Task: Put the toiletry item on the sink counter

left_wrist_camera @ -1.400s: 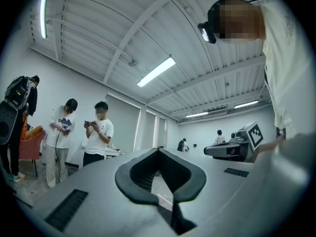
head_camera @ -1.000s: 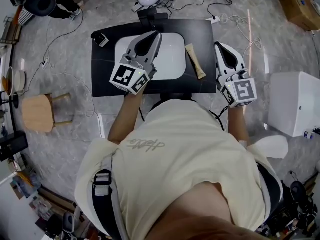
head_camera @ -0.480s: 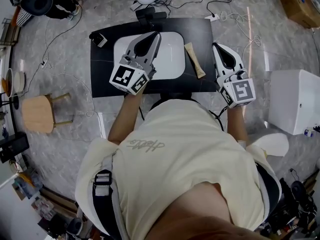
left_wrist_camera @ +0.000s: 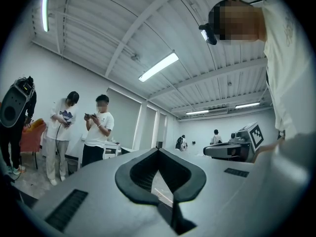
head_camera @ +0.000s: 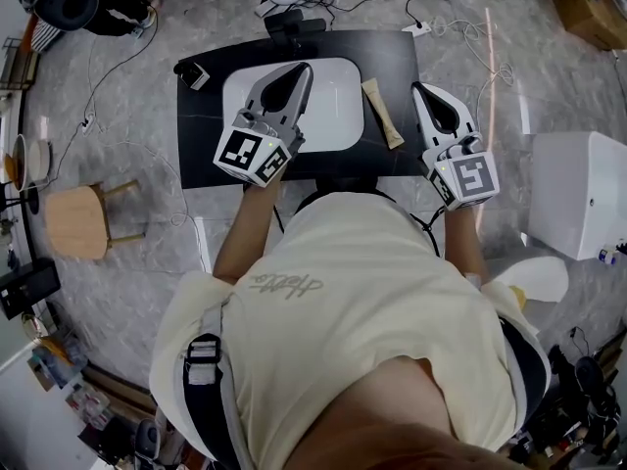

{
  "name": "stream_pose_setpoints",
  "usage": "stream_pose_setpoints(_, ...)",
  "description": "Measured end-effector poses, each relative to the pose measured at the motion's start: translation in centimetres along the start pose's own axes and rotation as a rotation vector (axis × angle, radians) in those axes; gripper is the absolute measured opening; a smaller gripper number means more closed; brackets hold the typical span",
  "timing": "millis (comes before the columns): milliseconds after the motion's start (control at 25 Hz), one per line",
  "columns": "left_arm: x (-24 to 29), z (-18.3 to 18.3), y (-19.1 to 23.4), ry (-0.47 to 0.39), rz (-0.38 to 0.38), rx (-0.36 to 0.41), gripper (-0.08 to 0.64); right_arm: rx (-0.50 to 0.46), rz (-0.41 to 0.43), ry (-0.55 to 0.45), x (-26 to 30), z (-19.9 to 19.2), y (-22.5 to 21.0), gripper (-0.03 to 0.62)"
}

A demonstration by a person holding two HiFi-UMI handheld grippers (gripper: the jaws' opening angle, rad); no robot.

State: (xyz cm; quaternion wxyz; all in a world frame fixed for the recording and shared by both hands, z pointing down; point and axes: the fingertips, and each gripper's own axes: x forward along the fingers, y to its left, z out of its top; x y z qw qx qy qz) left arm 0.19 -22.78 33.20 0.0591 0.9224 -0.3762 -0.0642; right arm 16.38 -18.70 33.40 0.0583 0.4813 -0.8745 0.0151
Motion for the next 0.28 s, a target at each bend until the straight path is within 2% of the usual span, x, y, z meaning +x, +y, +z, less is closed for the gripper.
stream_pose_setpoints(280, -0.43, -0.39, -0.16, 0.004, 0.004, 0.003, 0.003, 0.007, -0.018, -0.009, -0.71, -0.28, -0.14, -0.005)
